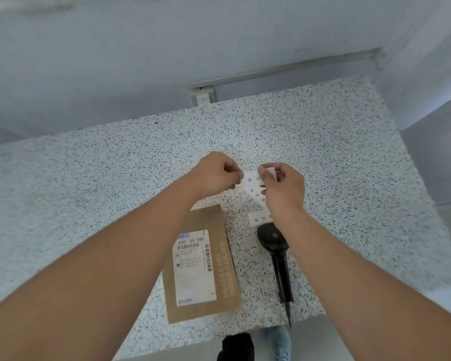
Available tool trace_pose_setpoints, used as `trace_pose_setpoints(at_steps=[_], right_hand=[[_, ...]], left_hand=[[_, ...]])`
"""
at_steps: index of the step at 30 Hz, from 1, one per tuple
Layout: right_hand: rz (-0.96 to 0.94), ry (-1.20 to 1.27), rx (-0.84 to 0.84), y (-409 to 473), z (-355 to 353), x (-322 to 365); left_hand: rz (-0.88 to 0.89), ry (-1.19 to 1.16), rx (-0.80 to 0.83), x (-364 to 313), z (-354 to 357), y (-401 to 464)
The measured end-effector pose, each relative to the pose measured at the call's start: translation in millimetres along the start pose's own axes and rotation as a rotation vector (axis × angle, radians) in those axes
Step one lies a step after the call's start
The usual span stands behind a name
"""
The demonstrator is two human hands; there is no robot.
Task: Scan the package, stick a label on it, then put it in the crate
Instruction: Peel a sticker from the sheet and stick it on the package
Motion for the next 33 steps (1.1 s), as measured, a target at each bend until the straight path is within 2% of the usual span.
trace_pose_setpoints(at_steps=[7,14,22,28,33], right_hand=[[-0.098,0.122,0.003,-32.7,-17.1,57.8],[-0.192,0.147,0.060,-68.4,-41.9,97.4],[-0.558,-0.105,0.187,-125.8,-66.5,144.5],[-0.742,-0.139,0.268,-168.0,-85.2,180.5],[-0.807,-0.142,0.316,-196.3,-104.2,204.6]], left_hand=[[-0.009,-0.398,-0.091,-31.5,-20.1,-50.8],[0.089,-0.517,-0.134,-73.1,-34.4,-112.2],[0.121,-0.741,-0.300,-96.4,-42.1,-170.6],[0.210,-0.819,-0.297,-125.2,-48.2,-209.4],[0.254,-0.815,-0.303,-150.1,-56.3,-239.3]])
Point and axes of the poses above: each hand's wrist, its own y-axis towards the middle knuckle, its own z-axis out of the palm, x = y × z, the point moved 7 cm from there along y, towards the middle knuckle, and after that the axes turned 9 degrees about y, right-handed, at the moved point
